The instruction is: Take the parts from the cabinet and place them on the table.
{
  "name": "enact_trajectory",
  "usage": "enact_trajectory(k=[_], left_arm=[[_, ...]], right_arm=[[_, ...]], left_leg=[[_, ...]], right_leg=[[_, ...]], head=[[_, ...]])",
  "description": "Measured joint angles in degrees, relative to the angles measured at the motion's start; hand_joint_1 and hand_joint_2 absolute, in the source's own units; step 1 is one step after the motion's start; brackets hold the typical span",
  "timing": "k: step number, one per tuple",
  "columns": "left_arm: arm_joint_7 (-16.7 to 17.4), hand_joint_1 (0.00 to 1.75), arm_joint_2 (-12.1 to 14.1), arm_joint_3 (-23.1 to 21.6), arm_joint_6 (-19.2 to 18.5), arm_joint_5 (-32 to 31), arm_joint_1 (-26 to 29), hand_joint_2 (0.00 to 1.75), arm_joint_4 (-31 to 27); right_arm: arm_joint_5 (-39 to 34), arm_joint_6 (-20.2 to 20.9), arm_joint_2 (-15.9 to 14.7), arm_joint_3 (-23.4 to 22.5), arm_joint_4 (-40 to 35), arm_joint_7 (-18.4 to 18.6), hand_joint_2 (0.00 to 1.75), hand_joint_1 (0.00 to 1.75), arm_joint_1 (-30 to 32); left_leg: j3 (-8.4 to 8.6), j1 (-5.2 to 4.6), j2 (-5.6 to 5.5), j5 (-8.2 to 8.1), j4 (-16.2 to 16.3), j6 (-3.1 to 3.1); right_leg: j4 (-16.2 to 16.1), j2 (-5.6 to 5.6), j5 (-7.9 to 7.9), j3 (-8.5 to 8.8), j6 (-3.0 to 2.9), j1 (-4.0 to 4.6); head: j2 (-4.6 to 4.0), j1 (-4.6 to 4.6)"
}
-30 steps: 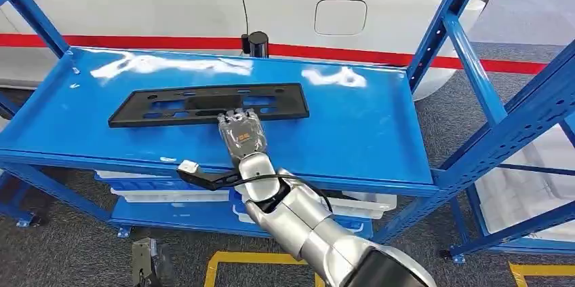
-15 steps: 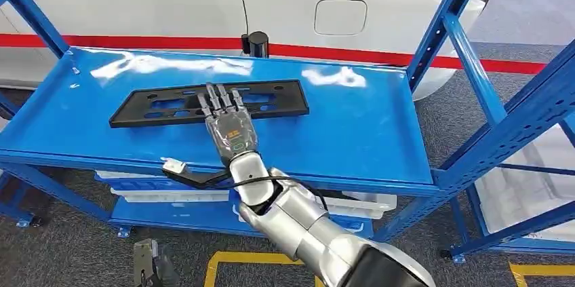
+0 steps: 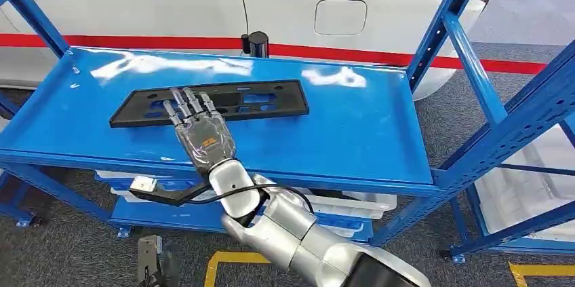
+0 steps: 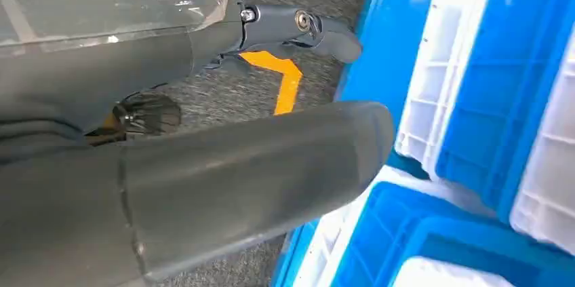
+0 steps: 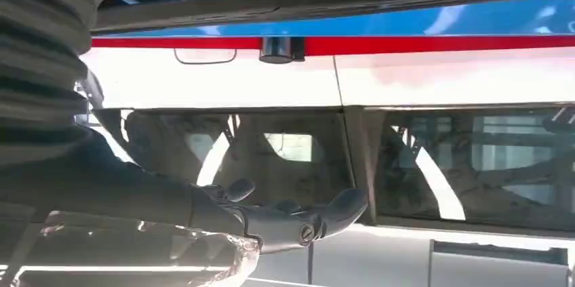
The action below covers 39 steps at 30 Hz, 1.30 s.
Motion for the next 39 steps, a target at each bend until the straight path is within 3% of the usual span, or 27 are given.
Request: enact_trajectory(k=[3, 7, 11, 22, 26, 27, 28, 29, 30, 32, 33, 34, 35, 36, 38, 39], left_arm=[[-2.4, 0.0, -0.1, -0.8, 1.4, -1.1, -0.1, 0.0, -0.3], [-3.6, 0.0, -0.2, -1.8, -0.5, -1.7, -0.4, 0.0, -0.4], [0.2, 0.0, -0.2, -2.1, -3.8, -2.0, -0.6, 0.0, -0.7], [2.3, 0.0, -0.2, -5.4, -5.7, -4.6, -1.2, 0.0, -1.9], [2.5, 0.0, -0.2, -6.1, -5.7, -4.9, -1.2, 0.0, -2.3], [2.5, 0.0, -0.2, -6.2, -5.7, -5.1, -1.3, 0.0, -2.4], [2.5, 0.0, -0.2, -6.2, -5.7, -5.1, -1.3, 0.0, -2.4], [2.6, 0.0, -0.3, -6.3, -5.8, -5.2, -1.3, 0.0, -2.5], [2.6, 0.0, -0.4, -6.3, -5.8, -5.2, -1.5, 0.0, -2.6], [2.6, 0.0, -0.5, -6.6, -6.1, -5.2, -1.8, 0.0, -2.7], [2.7, 0.0, -0.6, -6.7, -6.3, -5.2, -1.8, 0.0, -2.8], [2.8, 0.0, -0.7, -6.7, -6.4, -5.2, -1.8, 0.0, -2.8], [3.1, 0.0, -0.6, -6.7, -6.8, -5.2, -1.8, 0.0, -2.8], [3.2, 0.0, -0.7, -6.8, -6.9, -5.2, -1.8, 0.0, -2.8], [3.6, 0.0, -0.8, -7.0, -7.1, -5.2, -1.8, 0.0, -2.9], [3.6, 0.0, -0.9, -7.1, -7.3, -5.2, -1.9, 0.0, -2.9]], right_arm=[[-0.2, -0.2, 0.0, 0.5, 0.0, -0.2, 1.75, 0.0, 0.0], [0.7, -0.4, 0.0, 0.7, 0.0, -1.2, 1.75, 0.0, 0.0], [1.6, -0.3, 0.0, 0.9, 0.0, -1.3, 1.75, 0.0, 0.0], [2.6, 0.5, 0.0, 1.0, 0.0, -1.6, 1.75, 0.0, 0.0], [2.7, 1.0, 0.1, 1.0, 0.0, -1.7, 1.75, 0.0, 0.2], [2.7, 1.0, 0.1, 1.0, 0.0, -1.7, 1.75, 0.0, 0.2], [2.7, 1.0, 0.2, 1.0, -0.2, -1.7, 1.75, 0.0, 0.2], [2.7, 1.1, 0.0, 1.0, -0.4, -1.7, 1.75, 0.0, 0.3], [2.8, 1.1, 0.0, 1.0, -0.5, -1.7, 1.75, 0.0, 0.2], [2.8, 1.4, -0.2, 1.0, -0.5, -1.7, 1.75, 0.0, 0.3], [2.8, 1.6, -0.4, 1.1, -0.5, -1.7, 1.75, 0.0, 0.6], [2.8, 1.7, -0.5, 1.0, -0.5, -1.7, 1.75, 0.0, 0.8], [2.7, 1.7, -0.5, 1.0, -0.5, -1.7, 1.75, 0.0, 1.0], [2.7, 1.6, -0.6, 1.1, -0.5, -1.7, 1.75, 0.0, 0.9], [2.7, 1.6, -0.5, 1.0, -0.7, -1.7, 1.75, 0.0, 0.8], [2.7, 1.6, -0.5, 1.0, -0.7, -1.7, 1.75, 0.0, 0.8]], left_leg=[[0.0, 0.0, 0.0, 0.0, 0.0, 0.0], [0.0, 0.0, 0.0, 0.0, 0.0, 0.0], [0.0, 0.0, 0.01, 0.0, 0.0, 0.0], [-0.06, -0.24, -0.01, -0.08, 0.1, 0.1], [-0.22, -0.6, -0.03, -0.27, 0.3, 0.61], [-0.27, -0.72, -0.1, -0.27, 0.3, 0.79], [-0.11, -0.72, -0.23, -0.06, -0.1, 1.13], [0.45, 0.0, -0.23, 0.4, -0.9, 1.71], [0.55, -0.16, -0.26, 0.54, -1.1, 2.06], [0.47, -0.24, -0.59, 0.57, -1.1, 2.19], [0.44, -0.32, -0.82, 0.54, -1.1, 2.21], [0.44, -0.35, -1.03, 0.53, -1.1, 2.19], [0.47, -0.35, -1.26, 0.52, -1.0, 2.17], [0.52, -0.32, -1.48, 0.49, -1.0, 2.11], [0.65, -0.26, -1.97, 0.22, -0.6, 1.63], [0.47, -0.38, -2.05, -0.01, -0.3, 1.26]], right_leg=[[0.0, 0.0, 0.0, 0.0, 0.0, 0.0], [0.0, 0.0, 0.0, 0.0, 0.0, 0.0], [0.0, 0.01, 0.0, 0.0, 0.0, 0.0], [-0.1, 0.0, 0.06, 0.01, 0.1, -0.36], [-0.1, -0.06, 0.21, 0.02, 0.43, -0.7], [-0.3, -0.2, 0.25, 0.09, 0.78, -0.81], [-0.4, -0.31, 0.27, 0.23, 1.05, -0.75], [0.1, 0.1, -0.22, -0.39, 1.13, -0.97], [2.3, 1.17, -1.5, -1.21, 0.72, -0.84], [11.8, 2.13, -5.51, -5.74, -0.2, -0.81], [16.7, 2.35, -7.15, -8.2, -0.31, -0.76], [19.4, 2.38, -7.6, -9.63, -0.11, -0.76], [18.8, 2.37, -6.95, -9.65, 0.23, -0.75], [15.4, 2.37, -5.28, -8.14, 0.79, -0.79], [4.0, 2.38, -0.73, -2.73, 1.6, -0.91], [1.1, 2.5, -0.25, -1.61, 1.09, -0.84]], head=[[0.0, 0.02], [0.0, 0.02], [0.0, 0.02], [0.0, 0.02], [0.0, 0.02], [0.0, 0.0], [0.0, 0.0], [0.0, 0.0], [0.0, 0.04], [0.0, 0.09], [0.0, 0.07], [0.0, 0.07], [0.0, 0.07], [0.0, 0.09], [0.0, 0.07], [0.0, 0.11]])
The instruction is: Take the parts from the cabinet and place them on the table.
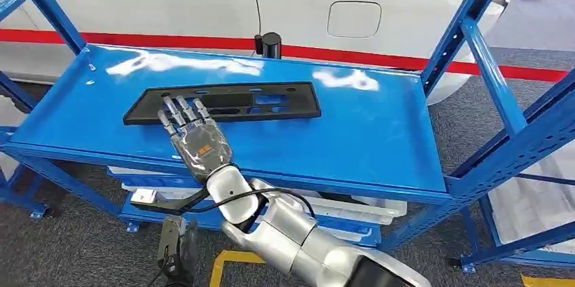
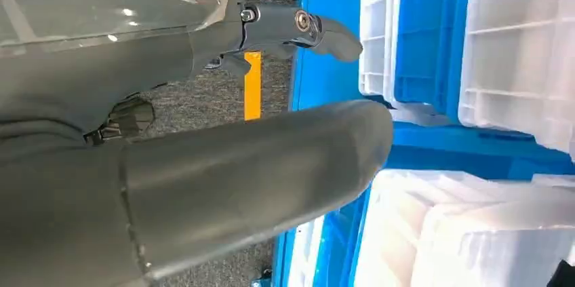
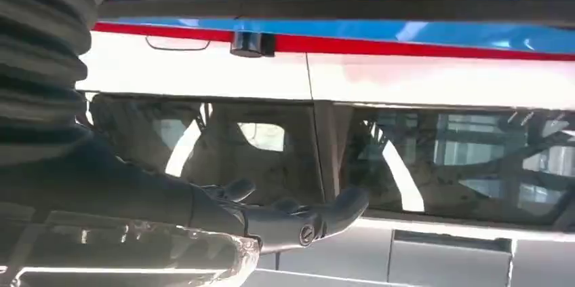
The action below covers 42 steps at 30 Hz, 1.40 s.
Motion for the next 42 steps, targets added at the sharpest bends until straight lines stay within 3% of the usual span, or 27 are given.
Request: enact_trajectory(k=[4, 5, 6, 7, 9, 10, 11, 12, 14, 15, 16, 19, 20, 21, 23, 24, 25, 29, 30, 31, 32, 34, 36, 38, 40, 41, 42], left_arm=[[0.1, 0.0, 0.0, -0.5, -0.5, 0.0, 0.0, 0.0, 0.0], [0.2, 0.0, 0.0, -0.5, -0.6, 0.0, 0.0, 0.0, 0.0], [0.3, 0.0, 0.0, -0.5, -0.7, 0.0, 0.0, 0.0, 0.0], [0.4, 0.0, 0.0, -0.6, -0.7, 0.0, -0.1, 0.0, 0.0], [0.5, 0.0, 0.1, -0.7, -0.7, 0.0, 0.0, 0.0, 0.0], [0.5, 0.0, 0.1, -0.7, -0.7, 0.0, 0.0, 0.0, 0.0], [0.5, 0.0, 0.1, -0.8, -0.7, 0.0, 0.0, 0.0, 0.0], [0.5, 0.0, 0.1, -0.8, -0.7, 0.0, 0.0, 0.0, 0.0], [0.6, 0.0, 0.1, -0.9, -0.7, 0.0, -0.1, 0.0, 0.0], [0.7, 0.0, 0.1, -0.9, -0.7, 0.0, -0.1, 0.0, 0.0], [0.9, 0.0, 0.0, -1.0, -0.9, 0.1, -0.2, 0.0, 0.0], [1.5, 0.0, 0.0, -1.1, -1.2, 0.9, -0.2, 0.0, 0.0], [1.9, 0.0, 0.0, -1.0, -1.2, 1.3, -0.2, 0.0, 0.0], [2.3, 0.0, 0.0, -1.0, -1.1, 1.7, -0.2, 0.0, 0.0], [2.6, 0.0, 0.1, -0.8, -0.9, 2.8, 0.0, 0.0, 0.1], [2.9, 0.0, 0.2, -0.7, -0.6, 3.4, 0.2, 0.0, 0.2], [3.0, 0.0, 0.3, -0.6, -0.5, 3.6, 0.2, 0.0, 0.3], [3.1, 0.0, 0.3, -0.5, -0.5, 3.6, 0.3, 0.0, 0.3], [3.9, 0.0, 0.9, 0.3, 1.0, 4.6, 1.3, 0.0, 0.9], [4.8, 0.0, 1.3, 1.2, 2.2, 4.9, 2.1, 0.0, 1.8], [5.3, 0.0, 1.5, 1.4, 2.6, 4.9, 2.4, 0.0, 2.3], [6.2, 0.0, 1.7, 1.6, 3.0, 4.9, 3.1, 0.0, 2.9], [6.9, 0.0, 1.9, 2.0, 3.3, 4.8, 3.3, 0.0, 3.3], [7.2, 0.0, 2.1, 2.1, 3.3, 4.8, 3.3, 0.0, 3.6], [7.8, 0.0, 2.3, 2.2, 3.4, 4.9, 3.5, 0.0, 4.1], [8.1, 0.0, 2.4, 2.3, 3.4, 4.9, 3.7, 0.0, 4.3], [8.3, 0.0, 2.4, 2.3, 3.5, 4.9, 3.9, 0.0, 4.5]], right_arm=[[0.0, 0.0, 0.3, 0.0, -0.5, 0.0, 1.75, 0.0, 0.0], [0.0, 0.0, 0.5, 0.0, -0.8, 0.1, 1.75, 0.0, -0.1], [0.0, 0.0, 0.6, 0.0, -1.0, 0.1, 1.75, 0.0, -0.2], [0.1, -0.1, 0.5, 0.0, -1.2, 0.1, 1.75, 0.0, -0.3], [0.1, -0.1, 0.5, 0.0, -1.3, 0.1, 1.75, 0.0, -0.3], [0.1, -0.1, 0.5, 0.0, -1.3, 0.1, 1.75, 0.0, -0.2], [0.1, -0.1, 0.5, 0.0, -1.3, 0.1, 1.75, 0.0, -0.2], [0.1, -0.1, 0.5, 0.0, -1.3, 0.1, 1.75, 0.0, -0.2], [0.1, -0.1, 0.5, 0.0, -1.4, 0.1, 1.75, 0.0, -0.3], [0.1, -0.1, 0.6, 0.0, -1.7, 0.1, 1.75, 0.0, -0.3], [0.1, -0.1, 0.5, -0.1, -1.8, 0.1, 1.75, 0.0, -0.5], [0.1, 0.0, 0.5, 0.0, -2.3, 0.1, 1.75, 0.0, -0.3], [0.1, 0.1, 0.5, 0.0, -2.7, 0.1, 1.75, 0.0, -0.4], [0.1, 0.2, 0.5, 0.0, -3.1, 0.1, 1.75, 0.0, -0.4], [0.0, 0.6, 0.4, 0.1, -3.7, 0.1, 1.75, 0.0, -0.5], [0.0, 0.8, 0.3, 0.2, -3.7, 0.1, 1.75, 0.0, -0.4], [-0.1, 0.8, 0.3, 0.2, -3.7, 0.0, 1.75, 0.0, -0.3], [-0.1, 0.8, 0.3, 0.2, -3.7, 0.0, 1.75, 0.0, -0.3], [-0.4, 1.4, 0.2, 0.5, -4.1, 0.0, 1.75, 0.0, 0.1], [-1.0, 1.7, 0.3, 1.2, -5.4, 0.0, 1.75, 0.0, -0.4], [-1.1, 2.0, 0.4, 1.5, -5.9, 0.0, 1.75, 0.0, -0.6], [-1.3, 2.1, 0.5, 1.8, -6.4, 0.0, 1.75, 0.0, -0.6], [-1.4, 2.1, 0.6, 2.0, -7.1, -0.1, 1.75, 0.0, -0.9], [-1.4, 2.1, 0.6, 2.3, -7.4, -0.1, 1.75, 0.0, -1.3], [-1.6, 2.2, 0.5, 2.7, -7.4, -0.1, 1.75, 0.0, -1.3], [-1.7, 2.2, 0.5, 2.9, -7.4, -0.1, 1.75, 0.0, -1.2], [-1.7, 2.2, 0.5, 3.0, -7.4, -0.1, 1.75, 0.0, -1.3]], left_leg=[[-0.19, 0.12, 0.04, 0.04, 0.0, -1.43], [-0.46, 0.36, 0.1, -0.45, 0.3, -1.73], [-1.09, 0.31, 0.41, -1.63, 1.7, -1.99], [-2.48, 0.38, 0.63, -3.54, 5.1, -2.3], [-7.33, 0.61, 0.93, -7.78, 15.2, -2.86], [-8.87, 0.69, 0.98, -8.48, 18.1, -2.97], [-9.09, 0.77, 1.05, -7.77, 18.2, -2.95], [-7.99, 0.86, 1.12, -5.92, 15.8, -2.95], [-2.75, 1.06, 1.29, -0.68, 5.5, -2.94], [-0.66, 1.17, 1.65, -0.2, 1.3, -3.08], [0.23, 0.59, 1.59, -0.78, 0.4, -2.95], [-0.41, 0.26, 1.07, -0.63, 0.8, -1.72], [-0.21, 0.41, 1.08, -0.37, 0.4, -1.16], [0.05, 0.61, 1.12, -0.21, 0.2, -0.74], [-0.03, 0.49, 1.07, -0.2, 0.2, 0.06], [-0.06, 0.36, 1.06, -0.22, 0.2, 0.16], [-0.08, 0.31, 1.04, -0.24, 0.2, 0.2], [-0.08, 0.28, 1.03, -0.24, 0.2, 0.21], [-0.03, 0.01, 0.81, -0.28, 0.2, 0.27], [0.1, -0.06, 0.41, -0.32, 0.2, 0.16], [-0.17, -0.44, 0.28, -0.42, 0.4, -0.32], [-0.09, -0.2, 0.38, -0.29, 0.2, -0.85], [-0.68, 0.02, 0.47, -1.1, 0.9, -1.57], [-3.07, 0.21, 0.82, -4.82, 6.9, -2.25], [-7.57, 0.48, 0.9, -8.55, 16.3, -2.92], [-8.56, 0.63, 0.93, -8.67, 18.1, -3.13], [-8.12, 0.82, 1.02, -7.53, 17.1, -3.21]], right_leg=[[0.3, 0.06, 0.5, 0.07, -1.4, 0.64], [0.0, 0.07, 0.69, 0.31, -1.88, -0.24], [0.0, 0.06, 0.63, 0.42, -2.23, -0.09], [0.0, 0.0, 0.6, 0.51, -2.65, -0.13], [0.0, -0.12, 0.5, 0.5, -2.81, 0.03], [0.0, -0.14, 0.49, 0.49, -2.82, 0.1], [0.0, -0.13, 0.47, 0.53, -2.82, 0.1], [0.0, -0.11, 0.45, 0.63, -2.82, 0.06], [0.1, -0.04, 0.22, 1.0, -2.66, -0.13], [0.1, -0.05, 0.06, 1.1, -2.38, -0.09], [0.2, -0.02, 0.04, 0.71, -2.13, 0.8], [-0.3, -0.27, 0.4, 0.74, -1.42, 0.66], [-0.3, -0.3, 0.23, 0.8, -0.95, 0.66], [0.7, -0.27, -0.62, 0.0, -0.96, 0.41], [8.7, -0.2, -4.19, -3.72, -1.69, 0.56], [13.7, -0.18, -5.86, -6.17, -1.9, 0.62], [15.1, -0.17, -6.31, -6.85, -1.92, 0.66], [16.1, -0.17, -6.6, -7.38, -1.93, 0.67], [16.9, -0.17, -5.73, -8.18, -1.29, 0.76], [0.9, 0.07, 0.15, -0.42, -1.13, 1.17], [0.1, -0.04, 0.39, 0.06, -1.87, 1.41], [0.2, 0.01, 0.48, 0.02, -2.16, 1.73], [-0.4, 0.01, 0.97, 0.35, -2.93, 0.79], [-0.4, -0.08, 0.87, 0.51, -3.6, 0.71], [-0.4, -0.13, 0.84, 0.45, -3.63, 0.74], [-0.3, -0.13, 0.81, 0.45, -3.59, 0.74], [-0.3, -0.11, 0.8, 0.51, -3.56, 0.71]], head=[[0.0, -0.07], [0.0, -0.05], [0.0, -0.11], [0.0, -0.24], [0.0, -0.22], [0.0, -0.22], [0.0, -0.22], [0.0, -0.24], [0.0, -0.22], [0.0, -0.18], [0.0, -0.22], [0.0, -0.16], [0.0, -0.2], [0.0, -0.15], [0.0, -0.07], [0.0, -0.09], [0.0, -0.09], [0.0, -0.09], [0.0, -0.07], [0.0, -0.09], [0.0, -0.11], [0.0, -0.11], [0.0, -0.13], [0.0, -0.22], [0.0, -0.22], [0.0, -0.24], [0.0, -0.22]])
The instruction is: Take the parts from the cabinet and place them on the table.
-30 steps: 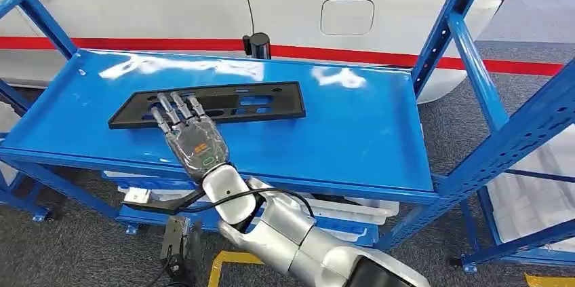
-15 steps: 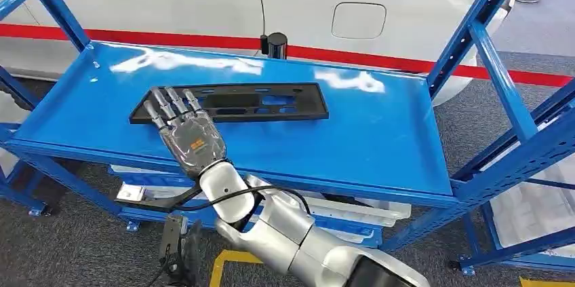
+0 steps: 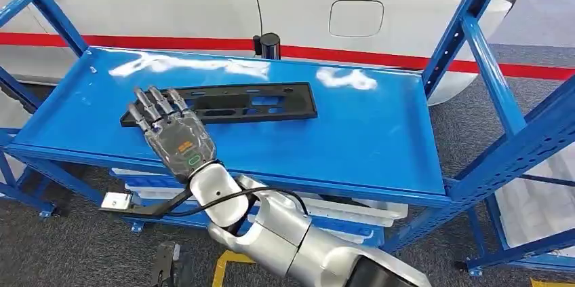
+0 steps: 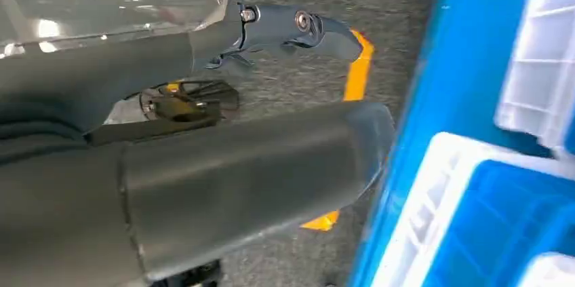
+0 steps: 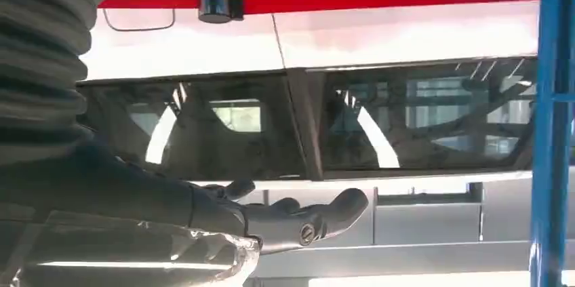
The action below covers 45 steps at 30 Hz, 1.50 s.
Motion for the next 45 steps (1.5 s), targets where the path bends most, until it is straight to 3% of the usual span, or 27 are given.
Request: enact_trajectory(k=[1, 3, 4, 5, 8, 9, 11, 13, 14, 15, 16, 18, 19, 20, 26, 27, 28, 29, 32, 34, 35, 37, 38, 39, 40, 43, 45], left_arm=[[0.1, 0.0, 0.1, 0.1, 0.0, 0.0, 0.1, 0.0, 0.1], [0.3, 0.0, 0.2, 0.2, 0.0, -0.1, 0.1, 0.0, 0.1], [0.4, 0.0, 0.2, 0.2, 0.0, -0.1, 0.1, 0.0, 0.1], [0.9, 0.0, 0.1, 0.3, -0.2, -0.2, 0.0, 0.0, 0.1], [2.7, 0.0, 0.2, 0.4, -1.1, -0.6, 0.0, 0.0, 0.3], [3.0, 0.0, 0.2, 0.5, -1.1, -0.6, -0.2, 0.0, 0.3], [3.3, 0.0, 0.3, 0.6, -1.3, -0.7, -0.6, 0.0, 0.3], [3.6, 0.0, 0.3, 0.6, -1.4, -0.8, -0.7, 0.0, 0.3], [3.7, 0.0, 0.3, 0.6, -1.5, -0.8, -0.7, 0.0, 0.3], [3.8, 0.0, 0.4, 0.6, -1.6, -0.9, -0.7, 0.0, 0.4], [3.8, 0.0, 0.4, 0.7, -1.6, -0.9, -0.7, 0.0, 0.4], [3.9, 0.0, 0.3, 0.7, -1.6, -0.9, -0.8, 0.0, 0.4], [3.9, 0.0, 0.3, 0.7, -1.7, -1.0, -0.8, 0.0, 0.4], [3.9, 0.0, 0.3, 0.7, -1.7, -1.1, -0.8, 0.0, 0.4], [4.3, 0.0, 0.5, 0.7, -1.7, -1.2, -0.9, 0.0, 0.5], [4.4, 0.0, 0.6, 0.7, -1.7, -1.2, -0.9, 0.0, 0.5], [4.5, 0.0, 0.4, 0.7, -1.7, -1.2, -0.8, 0.0, 0.5], [4.5, 0.0, 0.4, 0.7, -1.7, -1.2, -0.9, 0.0, 0.5], [4.7, 0.0, 0.4, 0.7, -1.7, -1.1, -0.9, 0.0, 0.5], [4.9, 0.0, 0.3, 0.7, -1.7, -1.1, -0.8, 0.0, 0.5], [5.0, 0.0, 0.3, 0.8, -1.7, -1.1, -0.8, 0.0, 0.5], [5.0, 0.0, 0.2, 0.8, -1.8, -1.1, -0.8, 0.0, 0.5], [5.0, 0.0, 0.3, 0.8, -1.8, -1.1, -0.9, 0.0, 0.5], [5.0, 0.0, 0.5, 0.8, -1.7, -1.0, -0.9, 0.0, 0.5], [5.0, 0.0, 0.4, 0.7, -1.7, -1.0, -0.8, 0.0, 0.5], [5.1, 0.0, 0.4, 0.8, -1.7, -1.0, -0.7, 0.0, 0.6], [5.1, 0.0, 0.4, 0.8, -1.7, -1.0, -0.8, 0.0, 0.5]], right_arm=[[0.0, 0.0, 0.0, 0.0, 0.0, 0.0, 1.75, 0.0, 0.0], [0.0, 0.0, 0.0, 0.1, -0.1, 0.0, 1.75, 0.0, -0.1], [0.1, 0.0, 0.0, 0.2, -0.2, 0.0, 1.75, 0.0, -0.1], [0.2, 0.2, 0.0, 0.2, -0.2, 0.1, 1.75, 0.0, -0.3], [0.4, 0.3, 0.0, 0.4, -0.4, 0.1, 1.75, 0.0, -0.4], [0.5, 0.3, 0.0, 0.4, -0.5, 0.1, 1.75, 0.0, -0.5], [0.5, 0.3, -0.1, 0.5, -0.5, 0.1, 1.75, 0.0, -0.8], [0.7, 0.3, -0.3, 0.5, -0.4, 0.1, 1.75, 0.0, -0.7], [0.7, 0.4, -0.4, 0.6, -0.4, 0.2, 1.75, 0.0, -0.6], [0.7, 0.3, -0.6, 0.6, -0.4, 0.2, 1.75, 0.0, -0.5], [0.7, 0.3, -0.6, 0.6, -0.4, 0.2, 1.75, 0.0, -0.5], [0.8, 0.3, -0.5, 0.7, -0.4, 0.3, 1.75, 0.0, -0.6], [0.9, 0.3, -0.5, 0.8, -0.4, 0.3, 1.75, 0.0, -0.7], [0.9, 0.3, -0.3, 0.8, -0.4, 0.4, 1.75, 0.0, -0.7], [1.5, 0.3, 0.0, 0.8, -0.4, 0.7, 1.75, 0.0, -0.6], [1.7, 0.3, 0.1, 0.8, -0.5, 0.7, 1.75, 0.0, -0.7], [1.8, 0.2, 0.0, 0.8, -0.4, 0.7, 1.75, 0.0, -0.5], [1.9, 0.2, -0.1, 0.8, -0.3, 0.8, 1.75, 0.0, -0.6], [1.9, 0.2, -0.5, 0.8, -0.1, 0.8, 1.75, 0.0, -0.4], [1.9, 0.2, -0.9, 0.9, 0.2, 0.8, 1.75, 0.0, 0.1], [1.9, 0.2, -0.9, 0.9, 0.4, 0.8, 1.75, 0.0, 0.2], [2.1, 0.2, -0.8, 0.9, 0.5, 0.8, 1.75, 0.0, 0.1], [2.2, 0.2, -0.9, 0.9, 0.5, 0.8, 1.75, 0.0, 0.2], [2.3, 0.2, -0.7, 1.0, 0.5, 0.7, 1.75, 0.0, 0.3], [2.5, 0.1, -0.8, 1.0, 0.7, 0.7, 1.75, 0.0, 0.4], [2.7, 0.0, -0.7, 1.0, 0.7, 0.7, 1.75, 0.0, 0.4], [2.8, -0.1, -0.6, 1.0, 0.7, 0.7, 1.75, 0.0, 0.4]], left_leg=[[1.59, 0.21, 0.14, 2.11, -3.3, -0.07], [7.17, 0.64, 0.5, 7.08, -14.0, -0.22], [8.58, 0.3, 0.56, 6.1, -16.2, -0.33], [8.76, 0.09, 0.27, 6.32, -16.6, 0.45], [8.43, -0.38, 0.13, 6.57, -16.6, 1.64], [8.68, 0.08, 0.22, 6.94, -17.0, 2.25], [8.64, -0.11, 0.21, 7.02, -17.1, 3.09], [8.59, -0.33, 0.2, 7.0, -17.1, 3.31], [8.58, -0.43, 0.16, 6.99, -17.1, 3.34], [8.6, -0.48, 0.08, 6.99, -17.1, 3.34], [8.65, -0.51, 0.0, 6.99, -17.0, 3.33], [8.87, -0.53, -0.21, 6.94, -17.0, 3.25], [8.81, -0.56, -0.25, 6.9, -17.0, 3.11], [8.61, -1.1, -0.33, 6.7, -16.7, 2.77], [8.76, -1.15, -0.18, 6.63, -17.0, 3.4], [9.53, -1.25, -0.14, 7.16, -18.3, 4.08], [11.37, -0.09, 0.27, 8.52, -21.3, 4.11], [12.38, -0.28, 0.29, 9.09, -22.9, 4.43], [12.55, 0.17, 0.38, 9.31, -23.3, 4.15], [12.47, 0.7, 0.34, 9.03, -23.0, 3.31], [12.41, 1.17, 0.29, 8.62, -22.5, 2.62], [11.89, 2.35, 0.15, 7.16, -20.1, 0.66], [11.26, 2.1, 0.03, 6.45, -19.2, -0.22], [10.82, 2.24, 0.07, 5.71, -17.7, -0.89], [10.61, 2.21, -0.14, 5.8, -17.9, -0.92], [10.68, 2.78, 0.11, 5.35, -17.6, -1.36], [7.94, 2.43, 0.36, 2.19, -12.2, -0.83]], right_leg=[[0.0, 0.02, -0.02, 0.12, 0.03, -0.05], [0.1, 0.06, -0.23, 0.4, 0.34, -0.16], [0.1, 0.07, -0.32, 0.25, 0.62, 0.41], [0.3, 0.05, -0.38, -0.04, 0.88, 0.67], [-0.1, -0.13, -0.03, 0.01, 1.81, 0.4], [0.4, -0.13, -0.61, -0.69, 2.08, 0.16], [6.3, -0.05, -3.58, -3.15, 1.59, 0.18], [16.3, -0.02, -7.1, -7.89, 1.23, 0.21], [19.5, -0.02, -7.79, -9.53, 1.42, 0.2], [19.3, -0.02, -7.36, -9.62, 1.74, 0.2], [16.3, -0.02, -5.91, -8.15, 2.18, 0.22], [5.4, -0.02, -1.8, -2.73, 2.76, 0.23], [0.9, -0.02, -0.66, -0.49, 2.45, 0.35], [0.3, 0.01, -0.47, -0.02, 2.0, 0.58], [-0.4, 0.28, 0.13, 0.04, 2.21, -0.11], [-1.1, 0.28, 0.36, 0.62, 2.54, 0.2], [-1.0, 0.16, 0.16, 0.58, 2.28, 0.51], [0.4, 0.28, -0.63, 0.08, 2.23, 0.8], [12.5, 0.32, -5.29, -6.23, 2.1, -0.06], [14.5, 0.29, -5.13, -7.71, 3.35, -0.81], [11.2, 0.2, -3.3, -6.12, 4.58, -1.28], [0.6, -0.12, 0.94, -0.66, 7.08, -2.57], [1.5, 0.44, -0.38, -0.96, 6.84, -2.02], [1.0, 0.76, -0.4, -0.89, 5.49, -2.2], [2.0, 0.77, -0.71, -1.26, 4.44, -2.09], [2.6, 1.0, -1.06, -1.52, 3.02, -1.84], [2.6, 0.95, -1.07, -1.4, 2.41, -1.66]], head=[[0.0, 0.0], [0.0, 0.0], [0.0, 0.0], [0.0, 0.04], [0.0, 0.09], [0.0, 0.09], [0.0, 0.22], [0.0, 0.22], [0.0, 0.22], [0.0, 0.22], [0.0, 0.24], [0.0, 0.22], [0.0, 0.24], [0.0, 0.17], [0.0, 0.09], [0.0, 0.04], [0.0, 0.07], [0.0, 0.24], [0.0, 0.28], [0.0, 0.26], [0.0, 0.28], [0.0, 0.28], [0.0, 0.31], [0.0, 0.88], [0.0, 0.68], [0.0, 0.48], [0.0, 0.39]])
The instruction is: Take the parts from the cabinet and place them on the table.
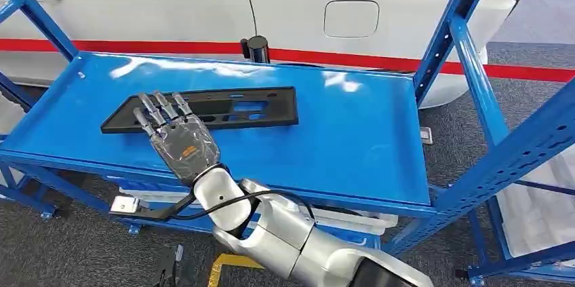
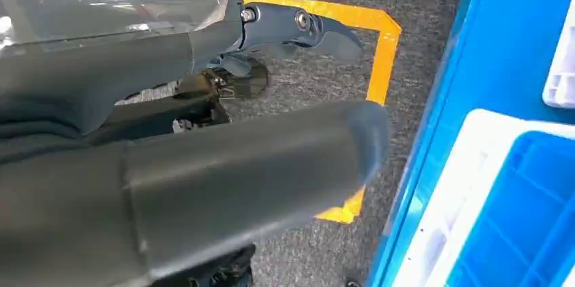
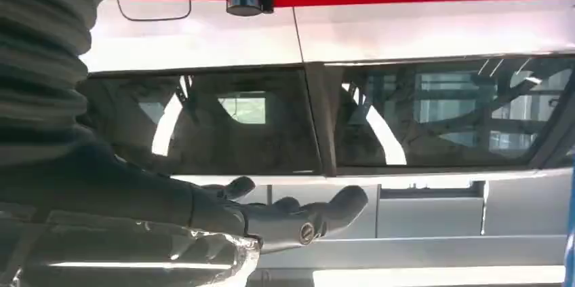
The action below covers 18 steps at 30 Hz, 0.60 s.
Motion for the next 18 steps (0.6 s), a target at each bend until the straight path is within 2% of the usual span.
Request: enact_trajectory(k=[2, 3, 4, 5, 6, 7, 8, 9, 10, 12, 13, 14, 15, 16, 17, 18], left_arm=[[0.0, 0.0, 0.0, 0.0, 0.0, 0.0, 0.1, 0.0, 0.0], [0.0, 0.0, 0.0, 0.0, 0.0, 0.2, 0.1, 0.0, 0.0], [0.1, 0.0, 0.1, 0.0, 0.0, 0.2, 0.1, 0.0, 0.0], [0.1, 0.0, 0.1, 0.0, 0.0, 0.2, 0.1, 0.0, 0.0], [0.1, 0.0, 0.1, 0.0, 0.0, 0.2, 0.1, 0.0, 0.0], [0.1, 0.0, 0.1, 0.0, 0.0, 0.1, 0.1, 0.0, 0.0], [0.1, 0.0, 0.1, 0.0, 0.0, 0.2, 0.1, 0.0, 0.0], [0.1, 0.0, 0.2, 0.0, 0.0, 0.1, 0.0, 0.0, 0.0], [0.1, 0.0, 0.1, 0.0, 0.0, 0.1, 0.0, 0.0, 0.0], [0.2, 0.0, 0.1, 0.0, 0.0, 0.2, 0.1, 0.0, 0.0], [0.2, 0.0, 0.1, 0.0, 0.0, 0.2, 0.0, 0.0, 0.0], [0.2, 0.0, 0.1, 0.0, 0.0, 0.2, 0.0, 0.0, 0.0], [0.2, 0.0, 0.1, 0.0, 0.0, 0.4, 0.0, 0.0, 0.0], [0.2, 0.0, 0.0, 0.0, -0.1, 0.4, 0.0, 0.0, 0.0], [0.2, 0.0, -0.1, 0.0, -0.1, 0.4, 0.0, 0.0, 0.0], [0.2, 0.0, -0.2, 0.0, -0.1, 0.4, 0.0, 0.0, 0.0]], right_arm=[[0.0, 0.0, 0.1, 0.0, 0.1, 0.0, 1.75, 0.0, 0.1], [0.0, 0.0, 0.1, 0.1, 0.2, 0.0, 1.75, 0.0, 0.3], [0.0, 0.0, 0.1, 0.1, 0.4, 0.0, 1.75, 0.0, 0.4], [0.0, 0.0, 0.1, 0.1, 0.4, 0.0, 1.75, 0.0, 0.4], [0.0, 0.0, 0.2, 0.2, 0.4, 0.0, 1.75, 0.0, 0.4], [0.1, 0.0, 0.3, 0.1, 0.4, 0.0, 1.75, 0.0, 0.4], [0.1, -0.1, 0.4, 0.1, 0.4, 0.0, 1.75, 0.0, 0.3], [0.1, -0.1, 0.4, 0.2, 0.4, 0.0, 1.75, 0.0, 0.3], [0.1, -0.1, 0.4, 0.2, 0.4, 0.0, 1.75, 0.0, 0.3], [0.1, -0.2, 0.4, 0.2, 0.5, 0.0, 1.75, 0.0, 0.4], [0.1, -0.2, 0.5, 0.2, 0.5, 0.0, 1.75, 0.0, 0.3], [0.2, -0.3, 0.5, 0.2, 0.5, 0.0, 1.75, 0.0, 0.3], [0.2, -0.3, 0.4, 0.1, 0.5, 0.0, 1.75, 0.0, 0.3], [0.3, -0.5, 0.4, 0.2, 0.5, 0.0, 1.75, 0.0, 0.2], [0.3, -0.7, 0.3, 0.1, 0.6, 0.0, 1.75, 0.0, 0.2], [0.3, -0.7, 0.2, 0.2, 0.8, 0.0, 1.75, 0.0, 0.3]], left_leg=[[-5.43, -0.52, 0.0, -4.03, 10.2, 0.32], [-7.49, -0.71, -0.01, -4.65, 13.5, 0.65], [-8.14, -0.94, -0.02, -3.75, 13.8, 1.16], [-7.49, -1.23, -0.01, -1.75, 11.6, 1.8], [-5.72, -1.58, -0.05, 0.95, 7.5, 2.49], [-3.1, -2.03, -0.11, 4.01, 1.8, 3.33], [-1.54, -2.5, -0.19, 4.82, -1.6, 3.97], [-1.23, -2.79, -0.21, 4.5, -2.1, 3.99], [-1.2, -3.1, -0.25, 4.26, -2.5, 3.86], [-1.33, -3.39, -0.36, 4.23, -2.7, 3.86], [-1.03, -3.36, -0.33, 4.43, -3.3, 3.98], [-0.85, -3.19, -0.26, 4.6, -3.6, 4.05], [-0.49, -3.24, -0.22, 4.8, -4.1, 3.69], [-0.38, -3.29, -0.43, 4.74, -4.0, 2.97], [-0.36, -3.5, -0.49, 4.76, -4.0, 3.0], [-0.34, -3.53, -0.53, 4.75, -4.0, 3.01]], right_leg=[[0.0, -0.05, -0.15, 0.0, -0.27, 0.48], [0.0, -0.03, -0.24, 0.06, -0.4, 0.84], [0.0, 0.0, -0.33, 0.17, -0.53, 1.06], [0.0, 0.06, -0.46, 0.36, -0.71, 1.29], [0.0, 0.17, -0.58, 0.68, -0.86, 1.46], [0.0, 0.22, -0.79, 1.08, -1.12, 1.54], [-0.1, 0.25, -0.9, 1.21, -1.26, 1.52], [0.0, 0.26, -0.97, 0.96, -1.06, 2.35], [-0.1, 0.2, -0.92, 0.72, -0.93, 1.86], [-0.7, 0.1, -0.71, 0.9, -0.49, 1.67], [-0.9, 0.11, -0.74, 1.04, -0.14, 1.83], [-0.8, 0.09, -0.82, 1.02, -0.05, 1.92], [-0.4, -0.25, -0.9, 0.88, 0.01, 1.81], [-1.6, -0.27, -0.61, 1.51, -1.0, 1.97], [-1.6, -0.31, -0.82, 1.86, -1.9, 1.9], [-1.7, -0.42, -0.67, 1.95, -1.9, 1.81]], head=[[0.0, -0.02], [0.0, -0.02], [0.0, -0.04], [0.0, -0.02], [0.0, -0.02], [0.0, -0.02], [0.0, 0.0], [0.0, 0.04], [0.0, -0.09], [0.0, -0.09], [0.0, -0.05], [0.0, -0.04], [0.0, -0.02], [0.0, 0.2], [0.0, 0.11], [0.0, 0.18]])
